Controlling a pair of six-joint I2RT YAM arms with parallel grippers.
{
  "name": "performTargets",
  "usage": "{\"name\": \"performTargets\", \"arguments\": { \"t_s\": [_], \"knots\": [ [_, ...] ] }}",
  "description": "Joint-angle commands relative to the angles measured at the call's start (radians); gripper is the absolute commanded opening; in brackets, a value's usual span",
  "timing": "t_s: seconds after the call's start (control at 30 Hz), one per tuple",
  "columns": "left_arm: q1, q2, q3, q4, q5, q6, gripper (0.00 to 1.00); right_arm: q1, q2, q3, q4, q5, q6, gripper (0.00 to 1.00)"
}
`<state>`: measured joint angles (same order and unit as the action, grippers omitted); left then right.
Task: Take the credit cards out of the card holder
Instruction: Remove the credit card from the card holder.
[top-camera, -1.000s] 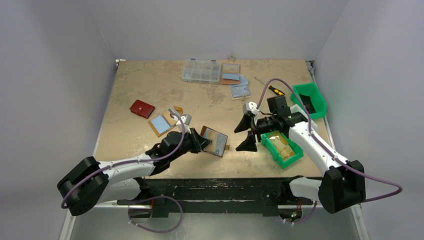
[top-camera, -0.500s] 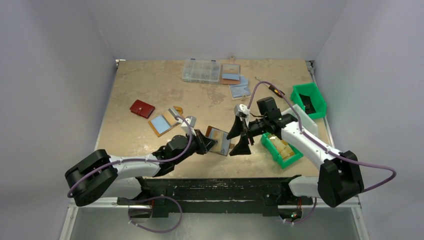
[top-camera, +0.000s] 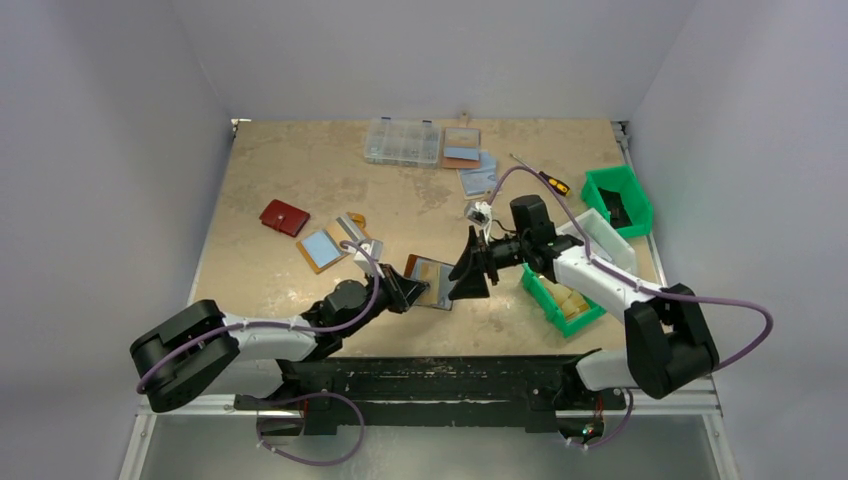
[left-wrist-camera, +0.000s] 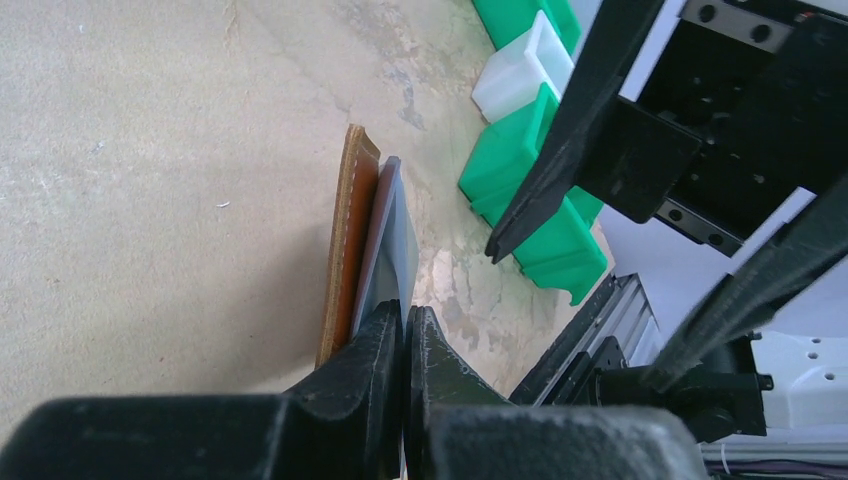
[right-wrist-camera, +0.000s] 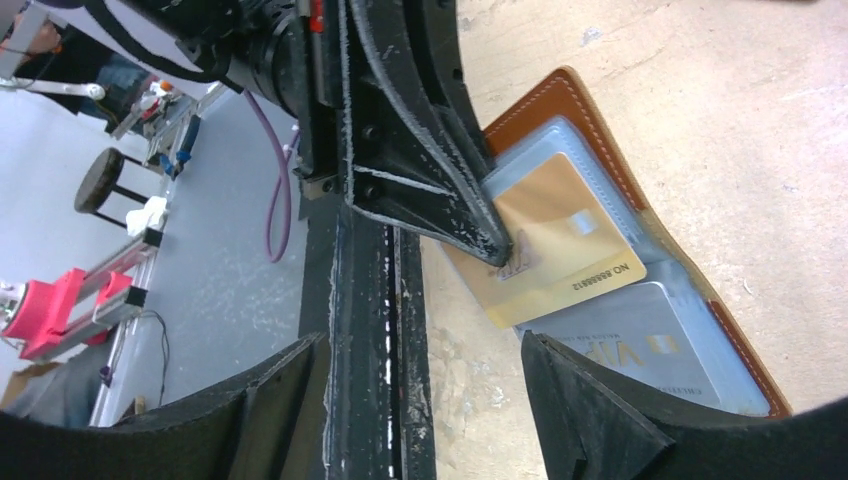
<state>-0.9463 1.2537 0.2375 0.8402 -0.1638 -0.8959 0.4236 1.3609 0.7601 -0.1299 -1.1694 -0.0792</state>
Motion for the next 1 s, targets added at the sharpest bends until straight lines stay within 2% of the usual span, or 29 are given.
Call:
{"name": "performTargets", "arguments": {
  "t_s": [0.0, 0.67, 0.97],
  "knots": [
    [-0.012, -0.02, -0.007, 0.163, 0.0, 0.042, 0.0, 0.001, 0.017, -0.022, 0.166, -0.021, 0.172, 0.77],
    [-0.03, -0.077, -0.055, 0.283, -0.034, 0.051, 0.0, 0.001, 0.081, -0.033, 0.253, -0.027, 0.282, 0.57],
    [-0.037, -0.015, -0.053, 0.391, -0.011, 0.027, 0.0, 0.0, 0.106, -0.035, 0.297, -0.058, 0.333, 0.49]
  ]
}}
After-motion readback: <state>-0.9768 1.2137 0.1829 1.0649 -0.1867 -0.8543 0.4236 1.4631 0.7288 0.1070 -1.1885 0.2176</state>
